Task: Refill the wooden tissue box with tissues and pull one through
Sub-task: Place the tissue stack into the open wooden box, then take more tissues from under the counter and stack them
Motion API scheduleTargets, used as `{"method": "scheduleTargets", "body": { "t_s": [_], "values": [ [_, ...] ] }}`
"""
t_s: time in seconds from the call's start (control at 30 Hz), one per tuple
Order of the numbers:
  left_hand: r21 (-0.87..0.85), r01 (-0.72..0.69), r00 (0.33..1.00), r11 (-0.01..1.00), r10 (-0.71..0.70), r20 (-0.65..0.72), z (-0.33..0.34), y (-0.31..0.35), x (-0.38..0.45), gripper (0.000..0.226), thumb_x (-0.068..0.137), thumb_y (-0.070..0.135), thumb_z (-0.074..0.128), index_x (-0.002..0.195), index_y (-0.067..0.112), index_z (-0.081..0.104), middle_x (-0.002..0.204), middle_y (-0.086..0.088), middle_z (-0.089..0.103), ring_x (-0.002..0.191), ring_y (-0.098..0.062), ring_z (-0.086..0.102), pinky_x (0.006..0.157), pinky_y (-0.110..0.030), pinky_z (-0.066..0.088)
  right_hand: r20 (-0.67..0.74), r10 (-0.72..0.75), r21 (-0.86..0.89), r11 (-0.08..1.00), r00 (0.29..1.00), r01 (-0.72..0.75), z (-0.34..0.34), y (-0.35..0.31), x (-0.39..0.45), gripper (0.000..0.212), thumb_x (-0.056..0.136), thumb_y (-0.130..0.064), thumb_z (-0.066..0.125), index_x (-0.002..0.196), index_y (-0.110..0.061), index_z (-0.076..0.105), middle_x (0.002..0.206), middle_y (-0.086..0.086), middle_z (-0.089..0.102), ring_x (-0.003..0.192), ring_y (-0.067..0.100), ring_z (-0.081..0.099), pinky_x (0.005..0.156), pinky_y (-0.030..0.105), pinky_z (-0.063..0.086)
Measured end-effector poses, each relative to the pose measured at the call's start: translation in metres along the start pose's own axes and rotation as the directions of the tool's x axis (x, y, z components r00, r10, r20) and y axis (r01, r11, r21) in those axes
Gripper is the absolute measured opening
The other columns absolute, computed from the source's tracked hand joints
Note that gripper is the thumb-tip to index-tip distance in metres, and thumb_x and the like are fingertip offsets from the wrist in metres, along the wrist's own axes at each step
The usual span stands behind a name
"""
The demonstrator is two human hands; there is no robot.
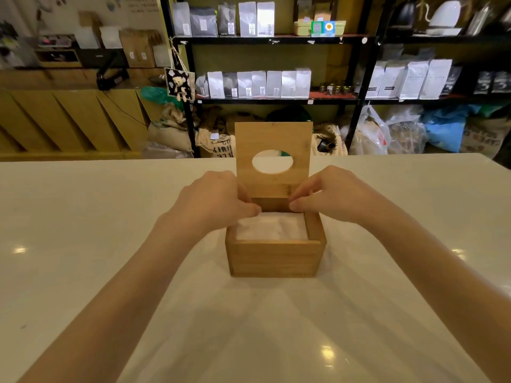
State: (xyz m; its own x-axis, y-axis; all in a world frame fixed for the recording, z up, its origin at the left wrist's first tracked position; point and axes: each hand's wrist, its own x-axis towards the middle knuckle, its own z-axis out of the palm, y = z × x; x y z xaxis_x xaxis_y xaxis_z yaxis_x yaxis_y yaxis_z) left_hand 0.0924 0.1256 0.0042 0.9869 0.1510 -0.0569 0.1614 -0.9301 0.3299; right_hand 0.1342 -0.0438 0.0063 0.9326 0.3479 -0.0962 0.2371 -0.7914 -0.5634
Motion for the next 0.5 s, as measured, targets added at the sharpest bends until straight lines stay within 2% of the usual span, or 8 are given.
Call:
{"method": "scheduleTargets", "body": {
  "t_s": [0.17, 0.3, 0.4, 0.5],
  "values": [
    [-0.04, -0.086, 0.987, 0.995, 0.08, -0.138, -0.012, 0.0, -0.029, 0.027, 0.086, 0.043, 0.054, 0.107, 0.028, 0.064, 0.112, 0.002, 0.062, 0.104, -0.018, 0.056, 0.084, -0.034, 0.047, -0.087, -0.043, -0.024, 0.999, 0.995, 0.041, -0.009, 0.003, -0.025, 0.042, 0.083, -0.042, 0.06, 0.119, -0.022, 0.057, 0.109, 0.001, 0.059, 0.093, 0.014, 0.05, 0.076, 0.026, 0.038],
    [-0.081, -0.187, 0.955, 0.979, 0.162, -0.25, -0.003, 0.005, -0.059, 0.038, 0.086, 0.041, 0.055, 0.122, 0.028, 0.054, 0.121, 0.002, 0.06, 0.109, -0.017, 0.054, 0.088, -0.036, 0.047, -0.201, -0.075, 0.025, 0.996, 0.977, 0.081, -0.003, 0.004, -0.059, 0.05, 0.083, -0.043, 0.06, 0.127, -0.025, 0.047, 0.119, 0.001, 0.059, 0.098, 0.014, 0.053, 0.083, 0.029, 0.044],
    [-0.088, -0.288, 0.921, 0.954, 0.25, -0.3, 0.007, 0.008, -0.083, 0.045, 0.086, 0.041, 0.055, 0.129, 0.029, 0.046, 0.128, 0.006, 0.055, 0.114, -0.015, 0.051, 0.09, -0.035, 0.046, -0.281, -0.123, 0.088, 0.984, 0.952, 0.154, 0.007, 0.006, -0.087, 0.047, 0.085, -0.038, 0.059, 0.127, -0.024, 0.045, 0.114, -0.001, 0.06, 0.097, 0.014, 0.057, 0.081, 0.027, 0.045],
    [-0.154, -0.361, 0.905, 0.92, 0.306, -0.294, 0.019, 0.013, -0.106, 0.047, 0.087, 0.038, 0.055, 0.131, 0.03, 0.043, 0.125, 0.007, 0.054, 0.111, -0.013, 0.052, 0.09, -0.033, 0.047, -0.337, -0.169, 0.139, 0.964, 0.926, 0.226, 0.018, 0.01, -0.116, 0.044, 0.086, -0.034, 0.058, 0.127, -0.024, 0.044, 0.104, -0.005, 0.06, 0.097, 0.013, 0.059, 0.085, 0.031, 0.05]
  ]
}}
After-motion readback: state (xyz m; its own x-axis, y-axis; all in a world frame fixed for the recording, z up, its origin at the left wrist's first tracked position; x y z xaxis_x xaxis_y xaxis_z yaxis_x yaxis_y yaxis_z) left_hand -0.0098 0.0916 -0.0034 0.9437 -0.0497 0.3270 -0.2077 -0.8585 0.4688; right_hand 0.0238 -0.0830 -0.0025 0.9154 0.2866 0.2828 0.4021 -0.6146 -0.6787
